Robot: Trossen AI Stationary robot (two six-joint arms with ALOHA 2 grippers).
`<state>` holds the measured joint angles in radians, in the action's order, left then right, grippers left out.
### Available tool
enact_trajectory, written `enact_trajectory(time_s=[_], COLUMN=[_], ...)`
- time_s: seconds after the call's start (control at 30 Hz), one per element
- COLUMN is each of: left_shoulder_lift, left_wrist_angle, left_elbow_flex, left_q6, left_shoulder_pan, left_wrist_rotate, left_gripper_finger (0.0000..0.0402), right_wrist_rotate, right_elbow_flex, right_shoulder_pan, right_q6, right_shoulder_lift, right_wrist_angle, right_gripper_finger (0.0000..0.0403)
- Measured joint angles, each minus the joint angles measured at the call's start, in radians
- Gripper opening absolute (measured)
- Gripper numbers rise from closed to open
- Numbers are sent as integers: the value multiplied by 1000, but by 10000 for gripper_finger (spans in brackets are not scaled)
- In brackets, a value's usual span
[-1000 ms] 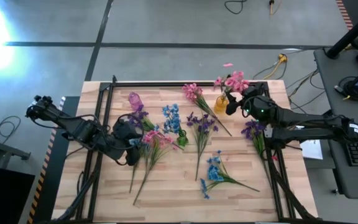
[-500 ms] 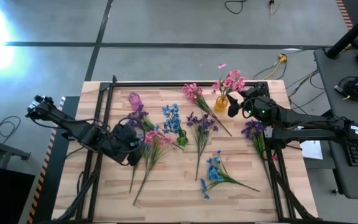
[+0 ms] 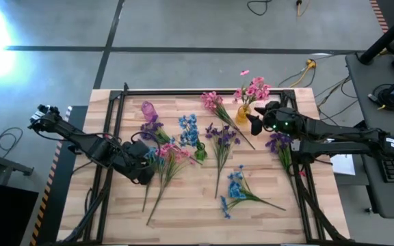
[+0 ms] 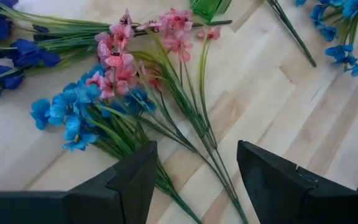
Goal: Sort flowers into vase by color
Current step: Put the right violet flowers into the violet vase
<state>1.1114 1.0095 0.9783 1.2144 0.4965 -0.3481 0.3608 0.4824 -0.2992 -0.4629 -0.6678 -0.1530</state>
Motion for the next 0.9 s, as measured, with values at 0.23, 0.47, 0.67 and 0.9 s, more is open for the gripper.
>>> enact_trajectory(time_s=[0.23, 0.47, 0.67, 0.9], left_shoulder_lift=[0, 0, 0, 0], left_wrist_angle=[-1, -3, -2, -2], left_elbow_flex=[0, 0, 0, 0], left_q6=[0, -2, -4, -25], left_shoulder_pan=[0, 0, 0, 0], left_wrist_rotate=[-25, -35, -36, -39], left_gripper_finger=[210, 210, 210, 210], right_wrist_rotate=[-212, -343, -416, -457], right_elbow_flex=[0, 0, 0, 32], right_shoulder_pan=[12, 97, 129, 211], right_q6=[-146, -291, -380, -484], right_shoulder_lift=[-31, -158, -239, -270], right_wrist_angle=[-25, -26, -44, -180], right_gripper_finger=[274, 274, 274, 274])
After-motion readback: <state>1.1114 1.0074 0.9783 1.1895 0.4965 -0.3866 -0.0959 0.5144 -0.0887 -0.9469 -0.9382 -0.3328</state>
